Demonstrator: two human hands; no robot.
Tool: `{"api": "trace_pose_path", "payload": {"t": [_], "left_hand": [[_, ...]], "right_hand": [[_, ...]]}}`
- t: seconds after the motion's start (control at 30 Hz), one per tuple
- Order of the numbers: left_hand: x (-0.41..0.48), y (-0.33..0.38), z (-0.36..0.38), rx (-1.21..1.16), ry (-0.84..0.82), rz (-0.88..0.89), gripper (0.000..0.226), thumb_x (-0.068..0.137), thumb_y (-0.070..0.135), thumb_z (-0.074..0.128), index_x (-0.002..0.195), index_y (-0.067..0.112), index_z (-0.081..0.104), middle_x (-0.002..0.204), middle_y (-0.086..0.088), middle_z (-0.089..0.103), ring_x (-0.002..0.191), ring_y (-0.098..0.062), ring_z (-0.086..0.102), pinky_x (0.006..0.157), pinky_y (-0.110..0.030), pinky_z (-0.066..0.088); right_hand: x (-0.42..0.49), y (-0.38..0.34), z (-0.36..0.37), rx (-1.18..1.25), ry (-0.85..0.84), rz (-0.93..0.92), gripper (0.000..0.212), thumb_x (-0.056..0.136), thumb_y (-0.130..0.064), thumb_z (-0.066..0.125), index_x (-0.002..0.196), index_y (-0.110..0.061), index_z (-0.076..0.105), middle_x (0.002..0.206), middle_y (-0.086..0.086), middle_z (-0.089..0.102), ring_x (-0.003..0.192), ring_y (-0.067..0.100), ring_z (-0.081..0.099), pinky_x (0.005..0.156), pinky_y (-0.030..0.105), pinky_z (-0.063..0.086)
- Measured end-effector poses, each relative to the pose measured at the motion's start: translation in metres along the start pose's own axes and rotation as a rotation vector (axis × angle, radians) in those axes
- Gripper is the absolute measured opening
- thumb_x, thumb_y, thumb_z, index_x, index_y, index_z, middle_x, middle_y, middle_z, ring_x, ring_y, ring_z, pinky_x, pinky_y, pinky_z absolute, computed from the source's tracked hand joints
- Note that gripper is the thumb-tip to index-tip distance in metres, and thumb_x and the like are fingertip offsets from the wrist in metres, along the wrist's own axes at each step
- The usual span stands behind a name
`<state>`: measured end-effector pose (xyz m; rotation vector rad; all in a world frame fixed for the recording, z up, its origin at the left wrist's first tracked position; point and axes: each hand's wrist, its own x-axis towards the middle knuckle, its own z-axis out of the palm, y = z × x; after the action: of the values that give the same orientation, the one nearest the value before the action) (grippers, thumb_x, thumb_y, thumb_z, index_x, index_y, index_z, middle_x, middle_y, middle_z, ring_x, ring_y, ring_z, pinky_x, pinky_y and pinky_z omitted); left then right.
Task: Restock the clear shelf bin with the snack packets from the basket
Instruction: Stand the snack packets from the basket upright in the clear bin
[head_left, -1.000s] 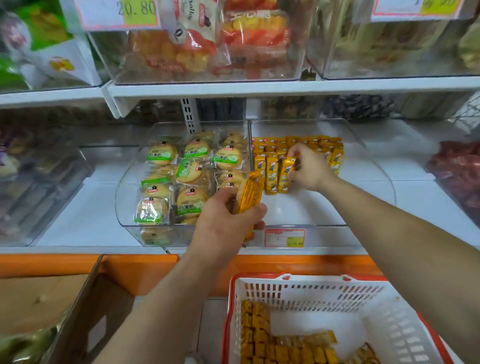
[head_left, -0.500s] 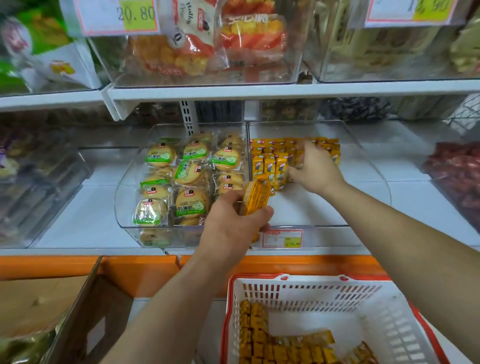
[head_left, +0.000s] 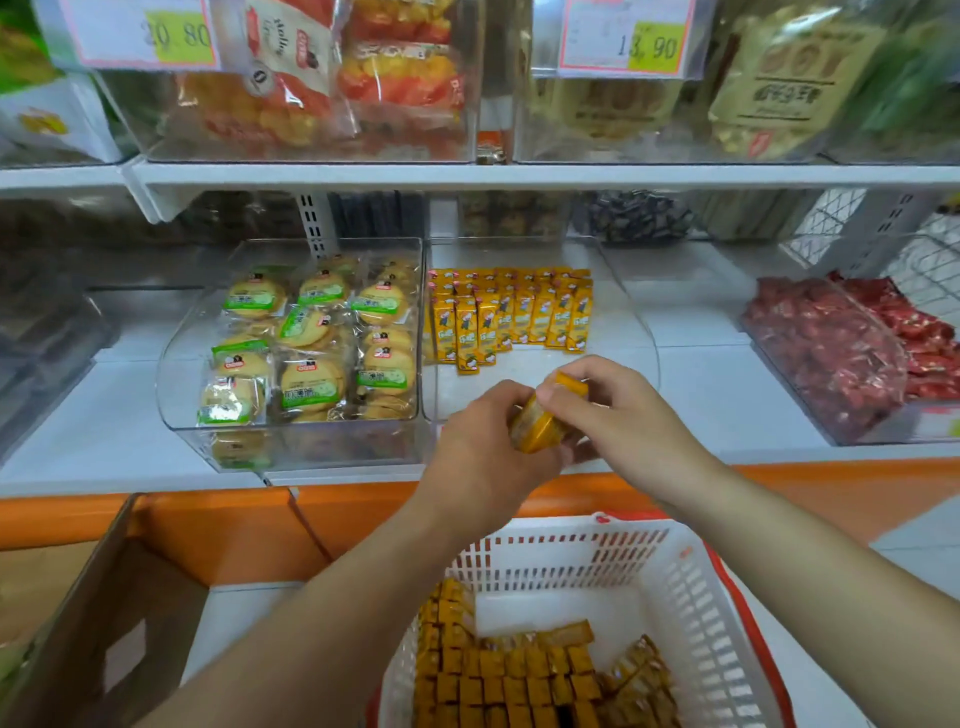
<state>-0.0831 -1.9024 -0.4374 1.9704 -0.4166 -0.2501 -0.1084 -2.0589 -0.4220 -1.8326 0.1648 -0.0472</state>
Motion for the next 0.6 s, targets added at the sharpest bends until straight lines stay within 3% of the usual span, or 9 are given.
{"api": "trace_pose_path", "payload": {"t": [0.07,0.2,0.37,0.5,0.6], "left_hand": [[-0.001,0.003,0.005,-0.034,-0.016,-0.024,0.036,0.081,0.034,0.085,0.110,0.031,0.063,0.095,0.009,0.070,0.078,-0.008,0.068,0.062,-0.019,0.050],[0.001,0.008,-0.003,-0.209,-0.058,-0.095,0.037,0.083,0.024,0.084,0.112,0.024,0.062,0.099,-0.001,0.073,0.075,-0.020,0.074,0.061,-0.027,0.057],[0.004,0.003,-0.018,-0.323,-0.062,-0.125,0.025,0.083,0.027,0.082,0.104,0.019,0.071,0.087,0.001,0.075,0.071,-0.016,0.072,0.062,-0.024,0.058],[0.004,0.000,-0.022,-0.375,-0.081,-0.168,0.020,0.088,0.034,0.076,0.105,0.024,0.073,0.091,-0.002,0.078,0.075,-0.014,0.072,0.063,-0.024,0.056],[0.004,-0.001,-0.023,-0.278,-0.026,-0.104,0.020,0.087,0.027,0.079,0.105,0.025,0.071,0.094,0.001,0.076,0.072,-0.009,0.068,0.060,-0.021,0.055]], "right_hand": [[-0.001,0.002,-0.009,0.072,-0.002,0.020,0.016,0.091,-0.028,0.070,0.104,-0.019,0.070,0.104,0.027,0.067,0.083,0.036,0.071,0.071,0.045,0.060],[0.000,0.006,-0.027,0.254,0.002,0.016,0.019,0.096,-0.016,0.063,0.115,-0.018,0.066,0.104,0.018,0.073,0.086,0.025,0.074,0.066,0.029,0.057],[0.003,0.014,-0.039,0.300,-0.101,-0.055,0.020,0.098,-0.007,0.058,0.106,-0.023,0.068,0.107,0.010,0.071,0.099,0.027,0.071,0.076,0.033,0.057],[0.004,0.011,-0.038,0.340,-0.173,-0.192,0.031,0.090,0.005,0.063,0.099,-0.022,0.072,0.124,0.010,0.068,0.109,0.030,0.069,0.090,0.040,0.057],[0.006,0.007,-0.036,0.394,-0.154,-0.137,0.034,0.084,-0.006,0.070,0.113,-0.024,0.068,0.125,0.008,0.068,0.106,0.028,0.070,0.081,0.041,0.059]]}}
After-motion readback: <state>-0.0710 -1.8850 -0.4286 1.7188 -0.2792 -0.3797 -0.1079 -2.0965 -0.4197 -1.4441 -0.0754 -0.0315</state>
